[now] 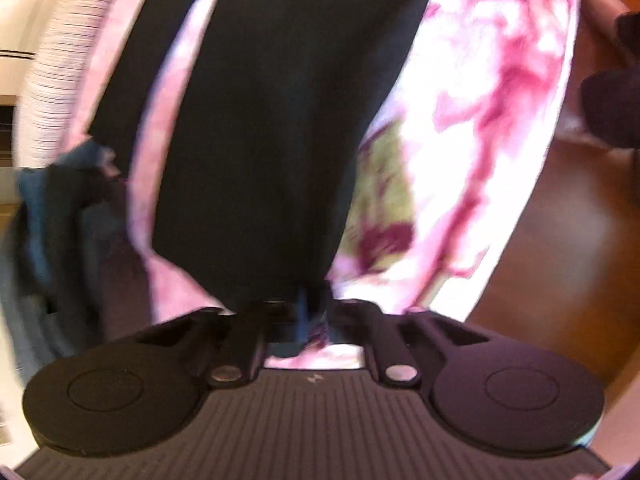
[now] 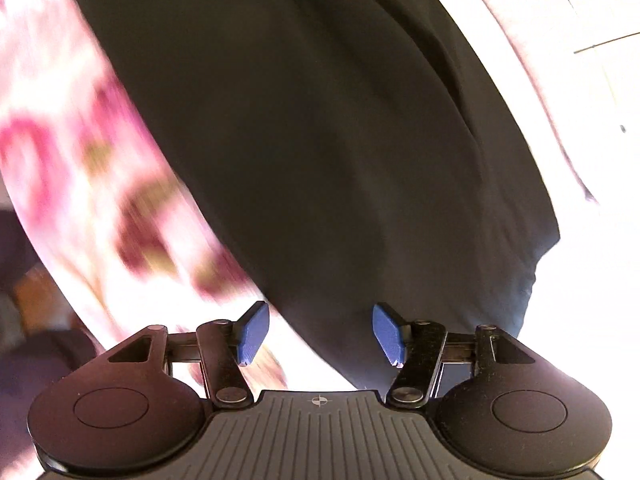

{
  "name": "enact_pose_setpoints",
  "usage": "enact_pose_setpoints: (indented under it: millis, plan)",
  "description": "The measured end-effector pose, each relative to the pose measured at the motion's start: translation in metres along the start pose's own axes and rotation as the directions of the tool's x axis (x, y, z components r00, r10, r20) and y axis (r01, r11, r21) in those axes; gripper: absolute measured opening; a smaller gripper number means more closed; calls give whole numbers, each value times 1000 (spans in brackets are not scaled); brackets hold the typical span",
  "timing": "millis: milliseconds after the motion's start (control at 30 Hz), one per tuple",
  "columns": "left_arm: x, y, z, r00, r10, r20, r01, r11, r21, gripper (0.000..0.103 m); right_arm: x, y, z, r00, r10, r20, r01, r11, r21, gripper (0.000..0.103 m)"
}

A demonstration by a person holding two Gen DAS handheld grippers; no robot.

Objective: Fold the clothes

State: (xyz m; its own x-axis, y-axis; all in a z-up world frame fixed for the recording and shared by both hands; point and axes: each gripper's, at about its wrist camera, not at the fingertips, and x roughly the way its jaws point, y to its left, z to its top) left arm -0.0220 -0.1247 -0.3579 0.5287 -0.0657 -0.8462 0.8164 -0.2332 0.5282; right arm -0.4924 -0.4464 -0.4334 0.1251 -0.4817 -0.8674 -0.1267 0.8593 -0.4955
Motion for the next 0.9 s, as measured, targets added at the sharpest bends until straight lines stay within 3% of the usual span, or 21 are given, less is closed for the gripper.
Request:
enact_pose_setpoints:
  millis: [167, 300, 400, 500, 633, 733, 800, 833, 900]
  plan:
    - [0, 8, 9, 999, 6, -38, -7, 1000, -26, 1, 19, -22, -52, 993, -87, -86, 84, 996, -29, 60]
    - [-9, 13, 12, 998, 20, -63, -21, 1000, -12, 1, 36, -45, -78, 987, -149, -62, 143, 986, -87, 60]
    - [-8, 14, 20, 997, 19, -81, -15, 999, 51, 1, 61, -59, -100, 980, -190, -53, 179, 969, -170, 60]
    - [-2, 16, 31, 993, 31, -117, -21, 996, 87, 1, 77, -88, -125, 986, -164, 30, 167, 953, -253, 60]
    - [-7, 10, 40, 982, 63, -179, -47, 995, 92, 1, 72, -86, -142, 973, -181, 141, 220, 912, -345, 60]
    - [-12, 5, 46, 972, 94, -215, -75, 993, 95, 1, 75, -90, -156, 961, -232, 151, 272, 897, -350, 60]
    - [-13, 1, 50, 965, 108, -239, -91, 993, 79, 1, 79, -92, -161, 958, -223, 181, 275, 891, -360, 60]
    - [-14, 0, 52, 962, 113, -249, -98, 993, 72, 1, 84, -96, -163, 957, -212, 199, 274, 888, -371, 57]
    - [-18, 2, 57, 958, 122, -261, -110, 992, 59, 1, 87, -101, -165, 962, -176, 208, 246, 889, -387, 22]
